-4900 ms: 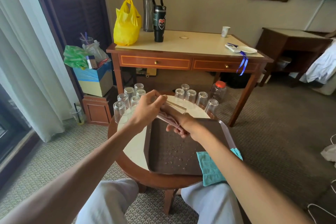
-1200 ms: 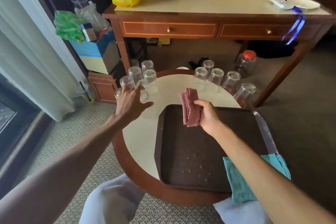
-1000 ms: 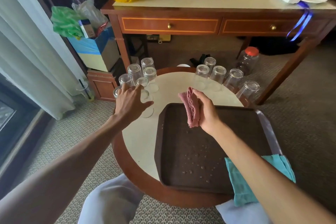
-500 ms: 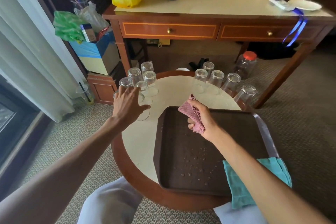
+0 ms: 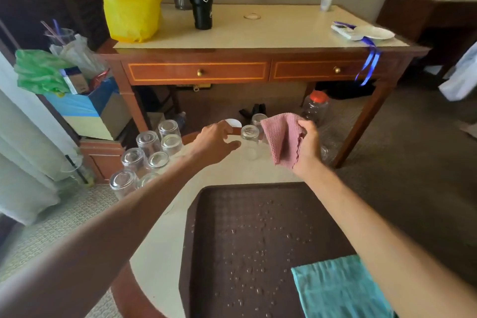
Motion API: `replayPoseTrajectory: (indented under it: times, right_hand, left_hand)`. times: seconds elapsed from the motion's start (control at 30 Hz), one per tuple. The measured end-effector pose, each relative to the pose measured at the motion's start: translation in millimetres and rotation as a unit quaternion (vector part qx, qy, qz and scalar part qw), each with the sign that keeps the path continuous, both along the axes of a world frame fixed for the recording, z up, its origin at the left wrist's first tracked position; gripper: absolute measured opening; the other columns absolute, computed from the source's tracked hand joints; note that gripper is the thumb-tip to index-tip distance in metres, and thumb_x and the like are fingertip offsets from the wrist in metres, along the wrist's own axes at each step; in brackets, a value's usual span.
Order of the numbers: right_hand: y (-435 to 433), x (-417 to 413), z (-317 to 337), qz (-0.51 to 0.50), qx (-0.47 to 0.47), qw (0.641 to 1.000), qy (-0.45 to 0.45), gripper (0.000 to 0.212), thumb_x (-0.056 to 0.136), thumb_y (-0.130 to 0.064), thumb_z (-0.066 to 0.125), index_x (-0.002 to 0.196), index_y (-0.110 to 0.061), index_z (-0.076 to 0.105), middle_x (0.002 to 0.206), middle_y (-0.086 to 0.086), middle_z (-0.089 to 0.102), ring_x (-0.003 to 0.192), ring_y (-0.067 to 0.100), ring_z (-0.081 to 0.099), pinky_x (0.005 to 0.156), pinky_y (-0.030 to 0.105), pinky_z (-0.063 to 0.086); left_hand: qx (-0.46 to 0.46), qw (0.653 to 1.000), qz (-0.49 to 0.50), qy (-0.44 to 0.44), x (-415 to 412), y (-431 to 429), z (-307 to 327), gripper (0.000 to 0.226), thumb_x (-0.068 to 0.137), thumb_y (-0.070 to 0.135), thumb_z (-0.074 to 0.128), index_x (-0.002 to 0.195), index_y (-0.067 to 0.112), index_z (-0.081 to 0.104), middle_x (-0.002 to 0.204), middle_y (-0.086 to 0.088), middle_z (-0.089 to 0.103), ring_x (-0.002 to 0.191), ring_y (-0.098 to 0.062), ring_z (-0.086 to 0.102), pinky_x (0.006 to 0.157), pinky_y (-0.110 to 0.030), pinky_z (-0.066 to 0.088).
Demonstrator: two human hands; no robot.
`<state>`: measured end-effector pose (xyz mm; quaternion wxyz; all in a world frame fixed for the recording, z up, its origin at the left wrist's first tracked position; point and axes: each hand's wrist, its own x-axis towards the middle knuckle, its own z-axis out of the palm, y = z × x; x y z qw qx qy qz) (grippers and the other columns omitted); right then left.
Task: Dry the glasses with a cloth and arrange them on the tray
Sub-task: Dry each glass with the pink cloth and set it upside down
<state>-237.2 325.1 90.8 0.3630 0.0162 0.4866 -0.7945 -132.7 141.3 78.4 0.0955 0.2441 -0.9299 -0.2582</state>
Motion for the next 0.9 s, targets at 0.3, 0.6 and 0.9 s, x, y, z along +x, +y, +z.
replayPoseTrajectory:
  times: [0.3,0.6,0.9]
  right_hand:
    - [-3.1,-43.3,0.2,-0.023,0.047,0.999,-0.002,0.018,0.1,-0.034,0.053,0.106,-0.017,0.059,0.096,0.01,0.059,0.08,0.02,0.058,0.048,0.022,0.051]
    - [17.1,-38.7,-8.2,-0.022,0.059,0.998,0.02,0.024,0.103,-0.038,0.043,0.12,-0.024,0.053,0.117,0.006,0.057,0.108,0.026,0.056,0.087,0.046,0.05]
    - [65.7,31.4,46.2,-0.028,0.253,0.937,0.239,0.034,0.096,-0.043,0.048,0.104,-0.013,0.063,0.12,0.016,0.063,0.112,0.031,0.058,0.099,0.048,0.048]
  left_hand:
    - [0.032,0.997,0.066,-0.039,-90.5,4.5,-54.9,0.086,0.07,0.049,0.09,0.138,0.014,0.052,0.137,-0.015,0.057,0.121,-0.035,0.055,0.093,-0.044,0.048]
    - [0.177,0.976,0.081,0.101,-66.8,18.9,-54.6,0.05,0.072,0.022,0.094,0.113,0.015,0.067,0.106,-0.004,0.07,0.089,-0.016,0.063,0.068,-0.024,0.044]
    - [0.349,0.934,-0.026,0.068,43.3,42.6,29.1,0.048,0.069,0.022,0.095,0.11,0.023,0.07,0.109,-0.002,0.074,0.106,-0.021,0.066,0.09,-0.038,0.056]
